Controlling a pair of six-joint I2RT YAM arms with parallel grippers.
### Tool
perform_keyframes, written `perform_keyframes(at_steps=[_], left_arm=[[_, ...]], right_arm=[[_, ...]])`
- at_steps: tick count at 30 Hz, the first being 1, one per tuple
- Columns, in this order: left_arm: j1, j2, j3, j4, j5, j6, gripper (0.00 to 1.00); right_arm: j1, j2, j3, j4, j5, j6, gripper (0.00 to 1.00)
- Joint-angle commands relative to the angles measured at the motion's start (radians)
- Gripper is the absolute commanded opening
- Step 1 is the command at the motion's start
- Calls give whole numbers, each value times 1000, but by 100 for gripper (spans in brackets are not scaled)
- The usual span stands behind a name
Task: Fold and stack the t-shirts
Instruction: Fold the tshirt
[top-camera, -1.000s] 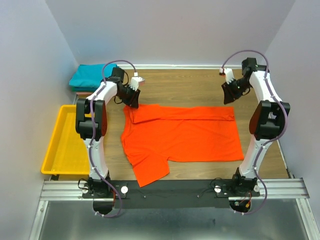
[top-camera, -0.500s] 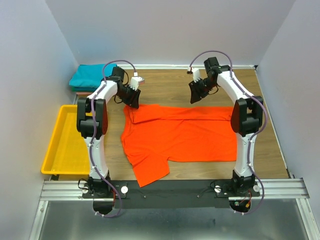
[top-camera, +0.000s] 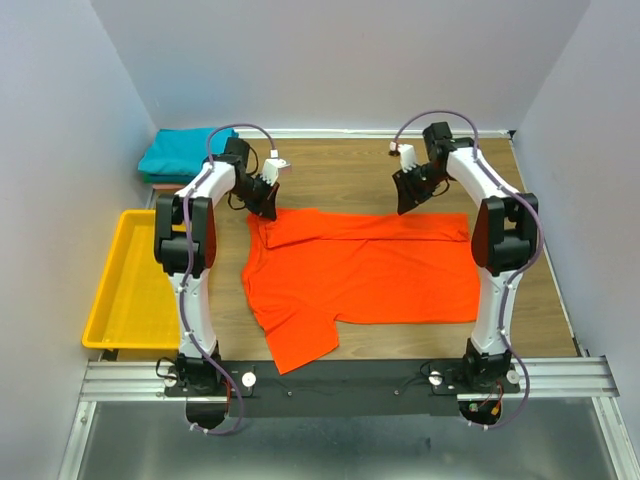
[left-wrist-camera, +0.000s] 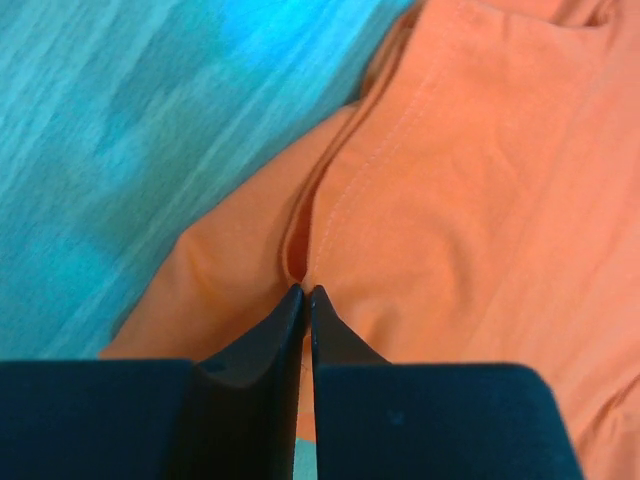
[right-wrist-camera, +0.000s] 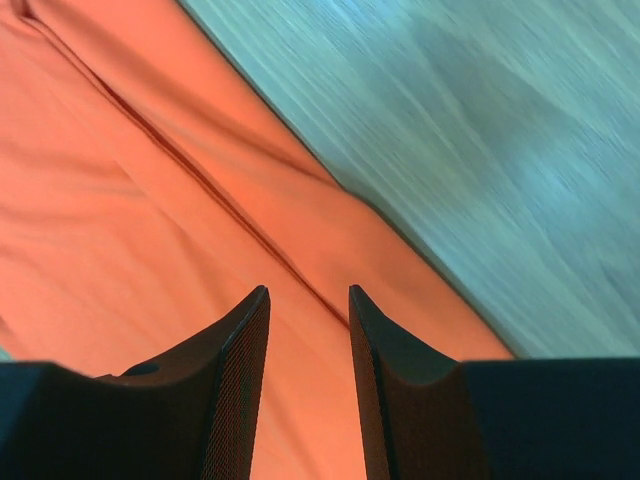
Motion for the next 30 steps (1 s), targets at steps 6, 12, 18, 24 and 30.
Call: perform_keyframes(at_steps=[6, 12, 18, 24, 30], left_arm=[[-17, -173, -64, -179, 130, 250, 0], [-78, -317, -242, -258, 106, 460, 0], [-192, -472, -471, -237, 9, 601, 3], [-304, -597, -627, -136, -97, 649, 38], [-298, -589, -568, -130, -134, 618, 53]], right_arm=[[-95, -115, -83, 3, 80, -67, 44], [-143, -155, -143, -2, 133, -112, 43], [-218, -178, -175, -10, 190, -176, 43], [-272, -179, -237, -11, 241, -242, 41], [-275, -176, -275, -8, 244, -260, 40]])
